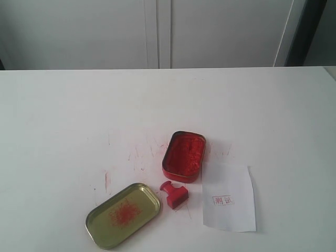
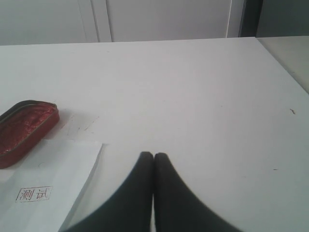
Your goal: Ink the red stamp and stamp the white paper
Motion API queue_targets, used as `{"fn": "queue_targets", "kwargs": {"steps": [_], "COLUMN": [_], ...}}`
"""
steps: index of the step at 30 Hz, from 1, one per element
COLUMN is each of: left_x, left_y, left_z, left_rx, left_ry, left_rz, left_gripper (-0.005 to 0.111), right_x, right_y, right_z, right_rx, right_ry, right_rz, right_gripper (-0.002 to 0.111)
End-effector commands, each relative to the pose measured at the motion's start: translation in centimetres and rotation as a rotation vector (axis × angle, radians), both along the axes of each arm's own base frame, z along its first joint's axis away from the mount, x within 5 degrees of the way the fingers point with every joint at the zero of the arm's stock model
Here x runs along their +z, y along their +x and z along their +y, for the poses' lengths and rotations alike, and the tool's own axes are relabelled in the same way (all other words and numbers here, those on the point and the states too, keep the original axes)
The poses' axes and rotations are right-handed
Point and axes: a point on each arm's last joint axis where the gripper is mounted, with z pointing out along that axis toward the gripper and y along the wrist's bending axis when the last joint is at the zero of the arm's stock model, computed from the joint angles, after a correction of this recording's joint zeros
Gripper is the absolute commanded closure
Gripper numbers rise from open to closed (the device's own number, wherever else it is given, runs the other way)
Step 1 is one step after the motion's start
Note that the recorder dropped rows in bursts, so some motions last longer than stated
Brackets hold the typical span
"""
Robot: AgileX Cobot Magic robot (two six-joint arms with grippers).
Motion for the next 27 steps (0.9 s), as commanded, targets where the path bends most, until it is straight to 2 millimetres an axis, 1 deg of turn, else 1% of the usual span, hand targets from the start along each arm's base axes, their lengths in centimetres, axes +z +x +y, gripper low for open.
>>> {"fn": "queue_targets", "kwargs": {"steps": [1,8,14,18,21,27], "left_x": [-0.5,-1.7,-2.4,-3.6,-4.0,-6.0], "left_y": [-0.6,-1.5,-2.2,-2.5,-2.5,-1.9], "left_z": [0.2,0.5,0.6,0.7,0.7,0.9], "left_rx": [0.018,0.028,0.036,0.038,0.05,0.063], "left_ry": [0.01,0.057,0.072,0.076,0.071,0.081], "left_rz": [-0.098,-0.156,-0.23,-0.248,-0.309,-0.316], "left_gripper": [0.107,0.107,0.107,0.107,0.107,0.107], "right_x": [-0.2,-0.2,-0.2,-0.2,-0.2,-0.2], "right_y": [0.0,0.0,0.0,0.0,0.0,0.0], "right_z": [0.0,0.0,0.0,0.0,0.0,0.0], "right_rx": [-0.001,-0.001,-0.001,-0.001,-0.001,-0.001], "right_ry": [-0.006,-0.006,-0.006,-0.006,-0.006,-0.006], "right_rz": [0.0,0.0,0.0,0.0,0.0,0.0], "right_gripper": [0.108,0.108,0.108,0.108,0.108,0.108]}}
